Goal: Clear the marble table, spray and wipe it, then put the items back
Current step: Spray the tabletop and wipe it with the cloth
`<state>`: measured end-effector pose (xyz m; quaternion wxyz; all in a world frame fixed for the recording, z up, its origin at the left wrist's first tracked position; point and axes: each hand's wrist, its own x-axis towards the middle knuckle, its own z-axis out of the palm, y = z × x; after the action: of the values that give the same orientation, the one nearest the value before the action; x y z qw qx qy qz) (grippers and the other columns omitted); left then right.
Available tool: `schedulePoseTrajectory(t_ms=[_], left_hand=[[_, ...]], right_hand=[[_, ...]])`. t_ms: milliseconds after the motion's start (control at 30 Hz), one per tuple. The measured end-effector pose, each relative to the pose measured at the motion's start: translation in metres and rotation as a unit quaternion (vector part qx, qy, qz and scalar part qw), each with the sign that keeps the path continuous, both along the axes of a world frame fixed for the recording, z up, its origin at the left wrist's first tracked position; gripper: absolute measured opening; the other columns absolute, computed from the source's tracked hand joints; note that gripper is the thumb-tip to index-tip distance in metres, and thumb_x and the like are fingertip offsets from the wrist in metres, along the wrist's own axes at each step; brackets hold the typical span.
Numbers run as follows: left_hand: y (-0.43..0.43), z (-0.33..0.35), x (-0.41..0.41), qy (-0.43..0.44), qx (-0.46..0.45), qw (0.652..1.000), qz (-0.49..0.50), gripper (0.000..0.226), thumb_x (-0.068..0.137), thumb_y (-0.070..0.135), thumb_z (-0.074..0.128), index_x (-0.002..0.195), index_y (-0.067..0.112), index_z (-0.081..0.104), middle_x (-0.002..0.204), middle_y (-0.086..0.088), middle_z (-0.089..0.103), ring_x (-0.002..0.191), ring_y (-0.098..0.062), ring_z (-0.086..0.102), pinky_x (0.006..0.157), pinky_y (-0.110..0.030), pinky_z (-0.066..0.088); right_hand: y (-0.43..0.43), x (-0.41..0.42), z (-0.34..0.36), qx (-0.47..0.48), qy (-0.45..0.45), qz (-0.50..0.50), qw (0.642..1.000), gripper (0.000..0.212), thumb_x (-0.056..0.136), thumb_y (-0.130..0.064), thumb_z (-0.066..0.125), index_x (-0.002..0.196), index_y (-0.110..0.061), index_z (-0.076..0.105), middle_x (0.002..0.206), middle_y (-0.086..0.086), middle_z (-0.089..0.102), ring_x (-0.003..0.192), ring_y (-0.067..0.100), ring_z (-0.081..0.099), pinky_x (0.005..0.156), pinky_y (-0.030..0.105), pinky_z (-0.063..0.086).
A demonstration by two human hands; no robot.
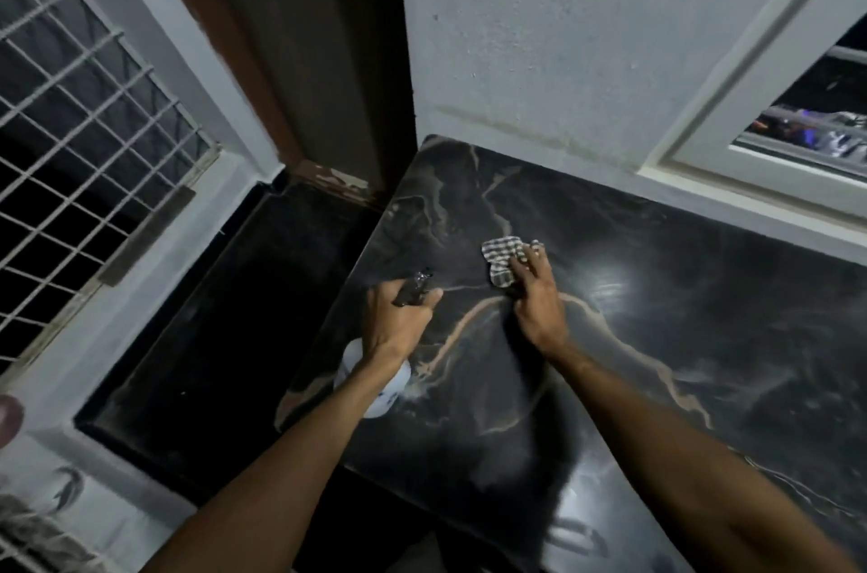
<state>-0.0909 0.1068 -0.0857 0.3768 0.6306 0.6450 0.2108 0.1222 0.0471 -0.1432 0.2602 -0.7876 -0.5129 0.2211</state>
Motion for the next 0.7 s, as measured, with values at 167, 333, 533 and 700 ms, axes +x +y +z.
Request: schedulePoseTrajectory(t_ms=[167,333,533,700], left_hand=[[0.041,-0.005,-0.008,-0.011,0.007,1.0,-0.003,0.045,0.078,0.04,0.082,0.051,0.018,0.054,0.054,0.006,0.062,0.061,-0.021,0.064,0.055,-0.025,0.04],[0.075,-0.002,-0.016,-0.058,0.038,0.998,0.005,0.041,0.074,0.04,0.086,0.063,0.011,0.06,0.057,0.004,0.064,0.058,-0.011,0.064,0.057,-0.02,0.045],[0.093,0.003,-0.039,-0.045,0.088,0.995,0.028,0.041,0.078,0.035,0.083,0.053,0.027,0.052,0.052,0.015,0.058,0.054,-0.001,0.059,0.055,-0.016,0.042],[0.085,0.0,-0.066,-0.04,0.079,0.994,0.059,0.036,0.08,0.034,0.083,0.061,0.013,0.061,0.058,0.003,0.066,0.06,-0.017,0.065,0.062,-0.026,0.048]], right_hand=[[0.053,-0.037,-0.004,0.003,-0.003,0.049,0.999,0.076,0.078,0.01,0.049,0.151,-0.009,0.037,0.166,0.012,0.014,0.155,0.032,0.01,0.128,0.04,0.012],[0.131,-0.038,0.005,-0.013,0.016,-0.027,0.999,0.066,0.084,0.009,0.049,0.148,-0.004,0.041,0.164,0.016,0.018,0.155,0.033,0.009,0.127,0.045,0.016],[0.151,-0.076,0.003,0.03,-0.018,0.246,0.969,0.068,0.083,0.009,0.048,0.15,-0.004,0.039,0.164,0.019,0.019,0.155,0.031,0.009,0.128,0.037,0.01],[0.162,-0.1,0.006,0.023,-0.029,0.172,0.984,0.068,0.087,0.004,0.05,0.153,-0.005,0.033,0.165,0.018,0.014,0.156,0.033,0.006,0.128,0.041,0.009]])
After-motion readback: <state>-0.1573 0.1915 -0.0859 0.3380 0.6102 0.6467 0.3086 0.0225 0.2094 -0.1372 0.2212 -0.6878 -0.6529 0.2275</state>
